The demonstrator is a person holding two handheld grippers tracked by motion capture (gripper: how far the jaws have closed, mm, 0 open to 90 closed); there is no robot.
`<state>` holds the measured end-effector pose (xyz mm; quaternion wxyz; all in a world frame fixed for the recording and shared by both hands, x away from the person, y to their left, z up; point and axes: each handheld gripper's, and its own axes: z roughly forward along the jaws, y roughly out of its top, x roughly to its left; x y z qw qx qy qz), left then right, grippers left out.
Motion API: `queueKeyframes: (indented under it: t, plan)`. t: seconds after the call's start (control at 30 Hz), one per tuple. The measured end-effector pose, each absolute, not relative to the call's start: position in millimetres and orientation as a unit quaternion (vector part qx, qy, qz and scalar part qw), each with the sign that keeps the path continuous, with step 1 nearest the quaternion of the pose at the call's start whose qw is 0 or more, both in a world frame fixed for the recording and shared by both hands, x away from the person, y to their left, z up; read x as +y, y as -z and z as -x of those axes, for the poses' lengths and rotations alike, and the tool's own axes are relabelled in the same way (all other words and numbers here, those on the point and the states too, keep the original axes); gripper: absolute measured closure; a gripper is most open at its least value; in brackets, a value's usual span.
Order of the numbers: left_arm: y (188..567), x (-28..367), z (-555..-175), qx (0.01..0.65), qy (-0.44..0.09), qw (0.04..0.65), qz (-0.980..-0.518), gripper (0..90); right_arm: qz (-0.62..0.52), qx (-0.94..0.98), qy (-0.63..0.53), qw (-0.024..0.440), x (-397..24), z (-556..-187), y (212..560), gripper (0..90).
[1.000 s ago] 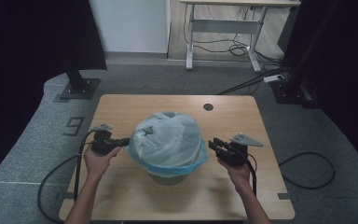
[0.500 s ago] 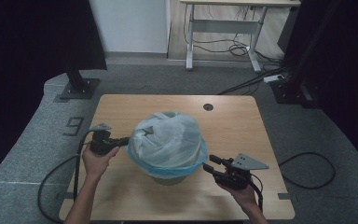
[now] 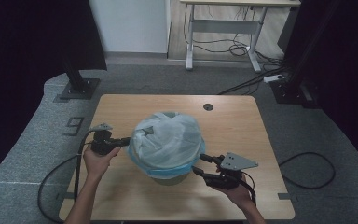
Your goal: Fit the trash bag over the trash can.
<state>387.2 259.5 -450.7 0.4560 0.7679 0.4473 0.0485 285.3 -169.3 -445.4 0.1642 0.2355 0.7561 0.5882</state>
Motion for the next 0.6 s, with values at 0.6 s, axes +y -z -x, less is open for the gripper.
queueKeyframes:
  t: [0.6]
  plan:
    - [448, 258, -387, 0.447, -0.045, 0.459, -0.766, 89.8, -0.211, 0.772, -0.585, 0.131, -166, -285, 447, 43.0]
